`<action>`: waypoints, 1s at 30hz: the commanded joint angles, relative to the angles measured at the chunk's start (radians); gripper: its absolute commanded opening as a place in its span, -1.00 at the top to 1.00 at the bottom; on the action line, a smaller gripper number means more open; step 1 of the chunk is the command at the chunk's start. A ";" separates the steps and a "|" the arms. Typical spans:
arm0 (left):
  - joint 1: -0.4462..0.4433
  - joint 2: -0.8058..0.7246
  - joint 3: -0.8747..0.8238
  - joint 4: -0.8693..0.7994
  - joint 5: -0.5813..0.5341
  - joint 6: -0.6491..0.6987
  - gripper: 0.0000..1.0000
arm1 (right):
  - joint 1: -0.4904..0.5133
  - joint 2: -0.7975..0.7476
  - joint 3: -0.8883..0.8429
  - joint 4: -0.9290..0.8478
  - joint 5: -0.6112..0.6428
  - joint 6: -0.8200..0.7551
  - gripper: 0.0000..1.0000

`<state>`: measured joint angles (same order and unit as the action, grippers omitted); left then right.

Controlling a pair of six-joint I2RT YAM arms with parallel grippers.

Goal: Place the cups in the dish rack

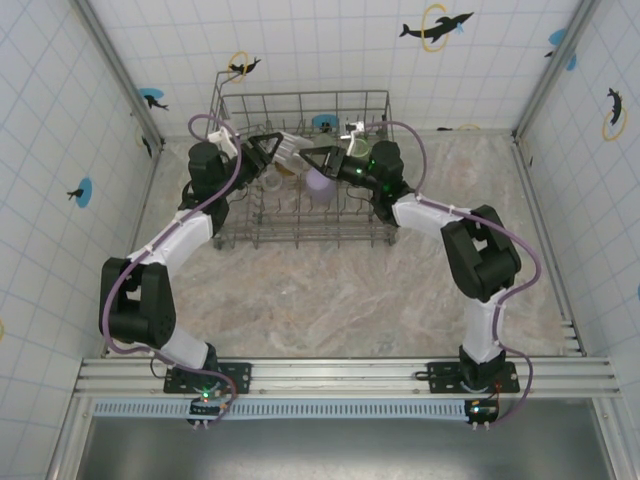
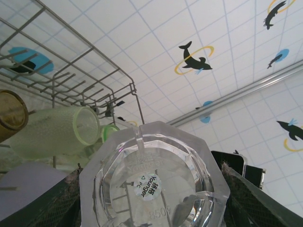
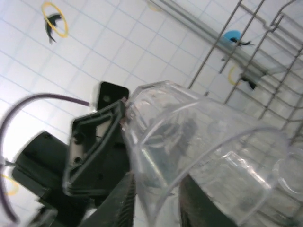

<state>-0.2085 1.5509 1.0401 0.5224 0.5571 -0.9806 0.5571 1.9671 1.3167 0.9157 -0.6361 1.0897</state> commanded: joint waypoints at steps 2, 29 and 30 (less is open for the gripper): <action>0.001 -0.022 0.001 0.098 0.083 -0.051 1.00 | 0.001 0.029 0.060 0.166 -0.041 0.061 0.89; 0.085 0.127 0.210 -0.106 0.640 0.083 -0.37 | -0.082 0.078 0.155 0.146 -0.394 0.035 1.00; 0.085 0.131 0.216 -0.112 0.658 0.088 -0.37 | -0.082 0.084 0.167 0.143 -0.408 0.038 1.00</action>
<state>-0.1104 1.6669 1.2160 0.3962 1.0611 -0.9817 0.4789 2.0289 1.4189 1.0599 -1.0126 1.0916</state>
